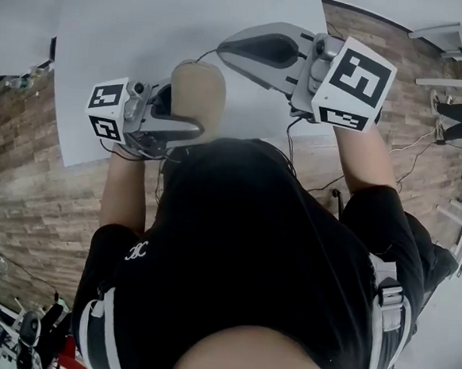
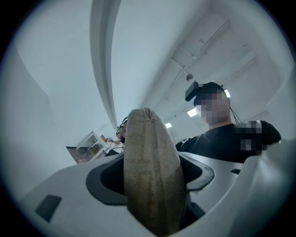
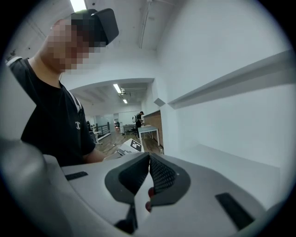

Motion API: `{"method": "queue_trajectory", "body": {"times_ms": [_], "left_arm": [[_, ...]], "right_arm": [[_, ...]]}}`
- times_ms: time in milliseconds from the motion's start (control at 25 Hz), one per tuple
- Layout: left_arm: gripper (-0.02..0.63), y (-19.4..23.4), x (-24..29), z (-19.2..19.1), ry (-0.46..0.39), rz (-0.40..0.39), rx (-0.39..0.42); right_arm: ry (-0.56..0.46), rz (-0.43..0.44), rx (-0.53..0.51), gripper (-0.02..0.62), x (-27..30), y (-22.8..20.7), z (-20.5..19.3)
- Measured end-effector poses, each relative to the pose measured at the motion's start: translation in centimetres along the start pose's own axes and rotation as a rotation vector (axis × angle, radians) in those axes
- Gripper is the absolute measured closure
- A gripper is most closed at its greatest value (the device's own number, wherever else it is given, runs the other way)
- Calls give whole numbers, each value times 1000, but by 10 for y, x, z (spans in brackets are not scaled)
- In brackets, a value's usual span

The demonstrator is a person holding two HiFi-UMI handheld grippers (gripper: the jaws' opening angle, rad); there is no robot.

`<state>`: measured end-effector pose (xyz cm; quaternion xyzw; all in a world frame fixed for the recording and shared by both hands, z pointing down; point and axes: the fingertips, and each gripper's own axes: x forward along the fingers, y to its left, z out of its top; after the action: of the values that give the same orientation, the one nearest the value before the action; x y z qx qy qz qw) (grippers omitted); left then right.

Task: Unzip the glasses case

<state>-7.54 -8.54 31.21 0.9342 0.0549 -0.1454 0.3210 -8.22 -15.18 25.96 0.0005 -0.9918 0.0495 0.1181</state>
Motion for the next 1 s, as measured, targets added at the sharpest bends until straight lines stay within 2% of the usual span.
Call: {"method": "queue_trajectory", "body": {"times_ms": [200, 600, 1000], "left_arm": [[282, 15, 3, -7, 5, 64, -41], [301, 19, -4, -3, -17, 144, 13], [311, 21, -22, 9, -132, 132, -22]], "right_arm": [[31, -77, 51, 575, -4, -12, -13], [32, -118, 21, 575, -8, -17, -21], [34, -133, 48, 575, -10, -20, -33]]}}
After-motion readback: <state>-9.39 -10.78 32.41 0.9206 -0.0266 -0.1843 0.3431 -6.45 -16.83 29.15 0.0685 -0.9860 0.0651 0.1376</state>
